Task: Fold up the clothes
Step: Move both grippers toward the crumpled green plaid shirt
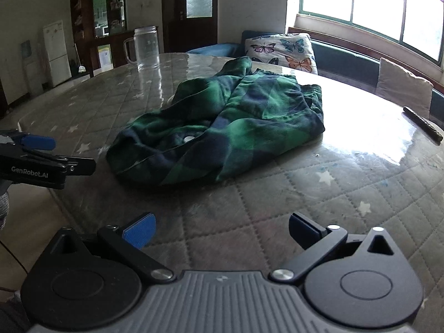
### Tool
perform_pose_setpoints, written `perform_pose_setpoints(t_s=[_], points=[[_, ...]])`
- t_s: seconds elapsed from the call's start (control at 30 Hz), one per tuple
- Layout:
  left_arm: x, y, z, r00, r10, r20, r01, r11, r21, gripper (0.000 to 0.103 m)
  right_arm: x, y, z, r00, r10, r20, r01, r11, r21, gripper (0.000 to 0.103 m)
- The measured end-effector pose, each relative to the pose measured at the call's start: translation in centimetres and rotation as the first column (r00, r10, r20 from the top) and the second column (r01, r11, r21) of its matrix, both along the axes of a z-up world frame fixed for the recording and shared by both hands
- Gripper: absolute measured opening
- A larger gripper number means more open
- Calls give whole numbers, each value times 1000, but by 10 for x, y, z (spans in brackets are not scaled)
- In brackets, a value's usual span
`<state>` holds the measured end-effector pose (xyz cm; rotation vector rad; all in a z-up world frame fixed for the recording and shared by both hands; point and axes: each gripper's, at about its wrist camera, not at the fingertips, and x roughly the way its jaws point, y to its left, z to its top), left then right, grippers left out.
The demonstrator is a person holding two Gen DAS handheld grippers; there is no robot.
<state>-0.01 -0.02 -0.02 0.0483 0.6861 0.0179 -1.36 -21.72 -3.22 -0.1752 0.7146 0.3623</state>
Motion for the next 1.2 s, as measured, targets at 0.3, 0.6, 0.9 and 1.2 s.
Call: perform_pose_setpoints(t_s=[0.3,0.6,0.9,1.2], points=[[-7,-7,-8,1000,9,-18,-9,1000,-12,103,-12,4,-5,1000,-4,-23,4,1000,-14,103],[-14,-13,-12,999,13,-32,-13,1000,-17,103,-12,13,-3,1000,4,-27,-5,999,-32,103],[-14,-14,-12,999,-8,-44,8,1000,-3,103,-12,17,-3,1000,3,-25,-4,999,-34,103],[-11,-15,-10,998,-15,-54,16,1000,5,103,-11,19,-3,1000,15,-28,-16,999,-37,103]])
